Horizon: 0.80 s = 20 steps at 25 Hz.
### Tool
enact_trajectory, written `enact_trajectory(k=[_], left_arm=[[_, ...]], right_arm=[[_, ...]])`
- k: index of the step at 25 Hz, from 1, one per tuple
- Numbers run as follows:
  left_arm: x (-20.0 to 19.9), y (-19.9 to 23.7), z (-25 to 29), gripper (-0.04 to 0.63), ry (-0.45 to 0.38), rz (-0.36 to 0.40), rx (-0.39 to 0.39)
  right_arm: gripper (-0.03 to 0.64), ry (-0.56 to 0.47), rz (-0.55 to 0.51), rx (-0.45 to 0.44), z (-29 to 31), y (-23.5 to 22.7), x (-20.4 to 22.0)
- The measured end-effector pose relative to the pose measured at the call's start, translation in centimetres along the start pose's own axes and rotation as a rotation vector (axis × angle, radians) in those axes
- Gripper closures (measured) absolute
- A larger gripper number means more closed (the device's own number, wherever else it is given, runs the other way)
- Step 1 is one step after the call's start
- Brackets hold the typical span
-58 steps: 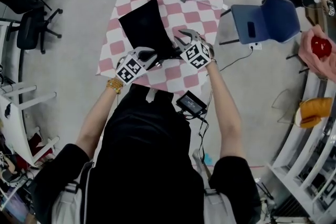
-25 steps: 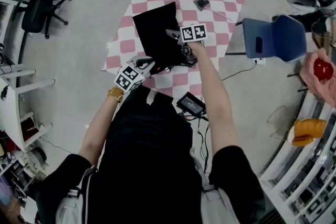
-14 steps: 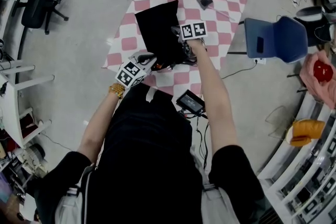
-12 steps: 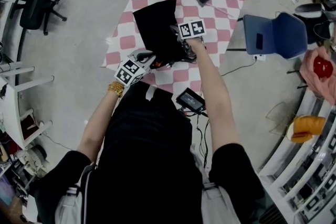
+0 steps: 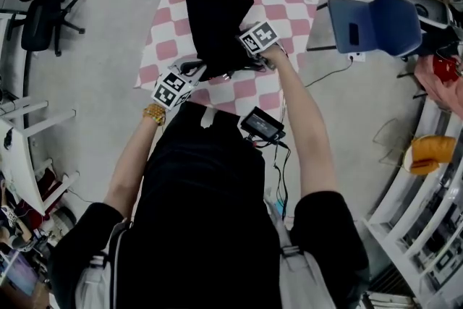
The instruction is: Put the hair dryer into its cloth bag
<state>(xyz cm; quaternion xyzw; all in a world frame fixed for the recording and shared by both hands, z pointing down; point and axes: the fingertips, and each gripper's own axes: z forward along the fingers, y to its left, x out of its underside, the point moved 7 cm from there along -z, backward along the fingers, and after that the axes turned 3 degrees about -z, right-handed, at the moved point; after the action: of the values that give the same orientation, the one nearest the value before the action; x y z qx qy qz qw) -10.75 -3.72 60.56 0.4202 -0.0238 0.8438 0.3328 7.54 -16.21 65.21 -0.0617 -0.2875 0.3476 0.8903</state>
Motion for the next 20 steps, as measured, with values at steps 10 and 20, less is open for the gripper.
enact_trajectory(k=[10, 20], left_arm=[[1.3, -0.6, 0.0, 0.563, 0.030, 0.040, -0.013], [-1.2, -1.8, 0.3, 0.563, 0.032, 0.150, 0.024]], right_arm=[[0.592, -0.087, -0.167, 0.007, -1.0, 2.2, 3.4], [0.446, -0.253, -0.431, 0.136, -7.8, 3.4, 6.0]])
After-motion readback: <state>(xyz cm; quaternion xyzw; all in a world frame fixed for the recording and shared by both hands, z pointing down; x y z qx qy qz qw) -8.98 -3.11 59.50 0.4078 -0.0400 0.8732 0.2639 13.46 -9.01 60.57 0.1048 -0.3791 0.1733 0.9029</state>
